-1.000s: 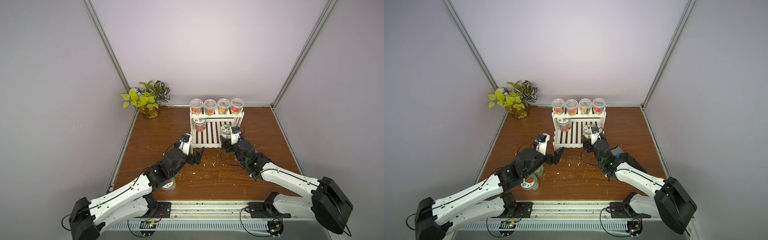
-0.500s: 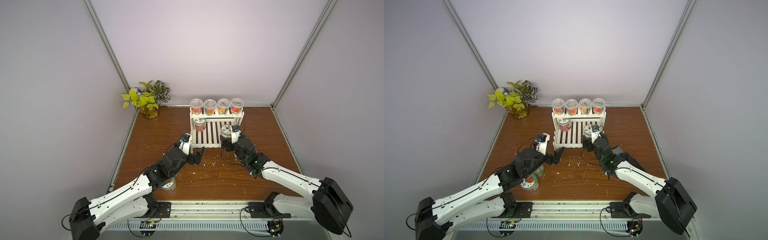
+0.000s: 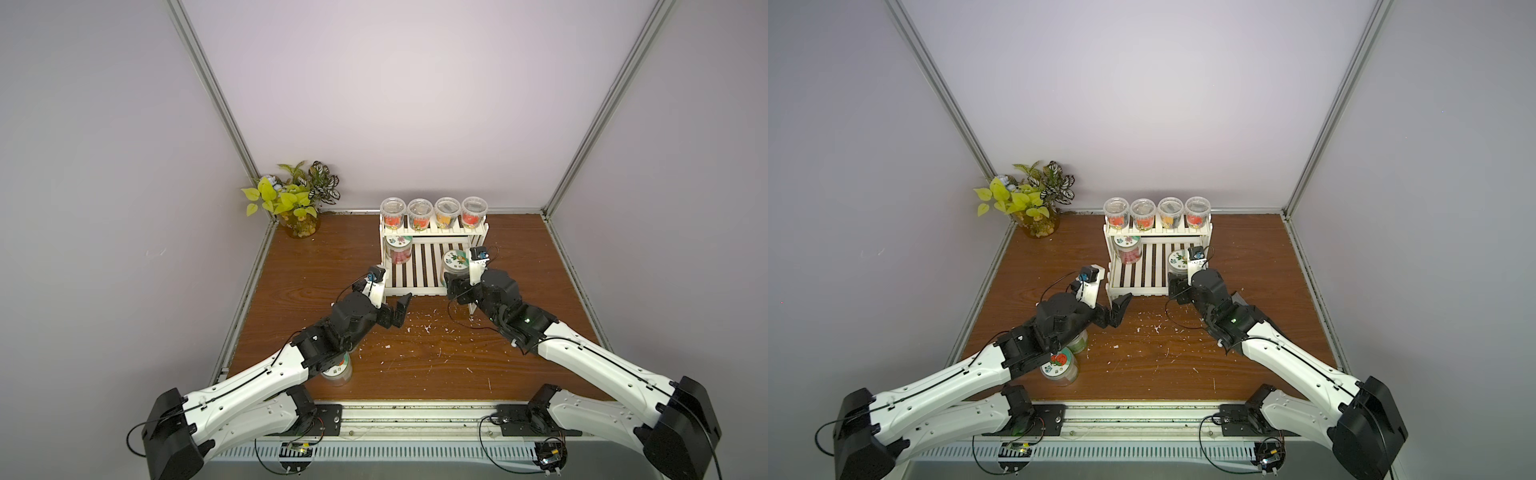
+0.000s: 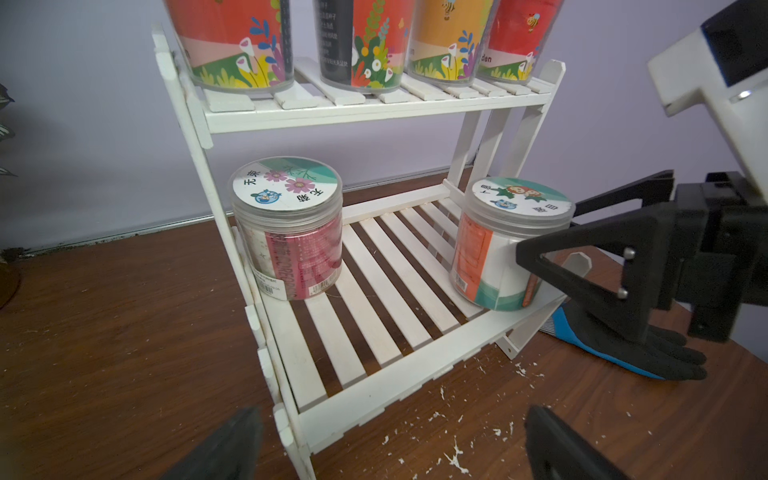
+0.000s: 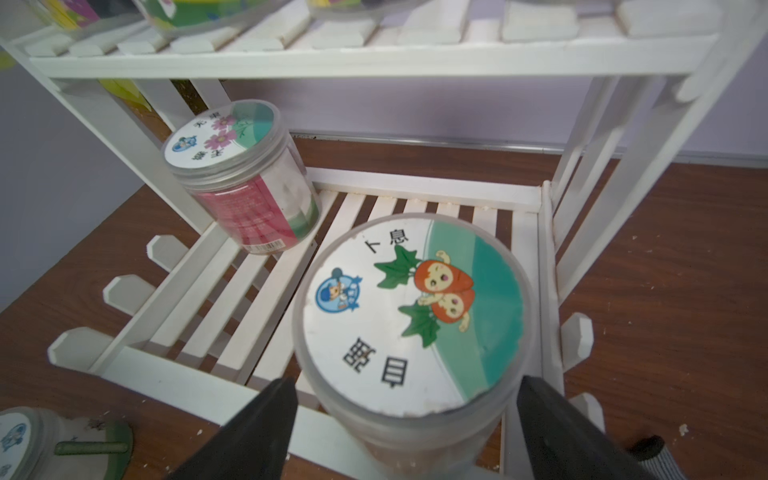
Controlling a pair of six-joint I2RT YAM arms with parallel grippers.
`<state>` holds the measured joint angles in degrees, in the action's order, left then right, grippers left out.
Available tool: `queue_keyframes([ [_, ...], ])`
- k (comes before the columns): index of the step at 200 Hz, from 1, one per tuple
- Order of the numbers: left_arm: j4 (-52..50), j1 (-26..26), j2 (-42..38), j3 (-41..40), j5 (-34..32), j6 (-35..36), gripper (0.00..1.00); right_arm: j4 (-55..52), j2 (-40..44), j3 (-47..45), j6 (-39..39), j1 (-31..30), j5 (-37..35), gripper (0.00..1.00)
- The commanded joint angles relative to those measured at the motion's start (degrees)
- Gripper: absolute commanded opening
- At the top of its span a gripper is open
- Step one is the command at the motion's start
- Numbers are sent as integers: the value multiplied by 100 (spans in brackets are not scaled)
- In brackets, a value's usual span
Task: Place the seed container on the shelf
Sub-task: Place the seed jar on the shelf.
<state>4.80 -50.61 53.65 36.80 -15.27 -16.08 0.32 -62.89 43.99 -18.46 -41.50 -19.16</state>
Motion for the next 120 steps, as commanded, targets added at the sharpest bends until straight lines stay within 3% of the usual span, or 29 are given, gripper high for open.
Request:
queue_keyframes([
  [1,-101,60,-3,170,54,92,100,-464,-68,298,-474,14,155,85],
  [46,-179,61,-56,182,24,128,100,-160,-257,411,-572,28,-296,71],
  [120,-217,67,-65,152,-5,112,100,665,-703,474,-607,199,-809,65],
])
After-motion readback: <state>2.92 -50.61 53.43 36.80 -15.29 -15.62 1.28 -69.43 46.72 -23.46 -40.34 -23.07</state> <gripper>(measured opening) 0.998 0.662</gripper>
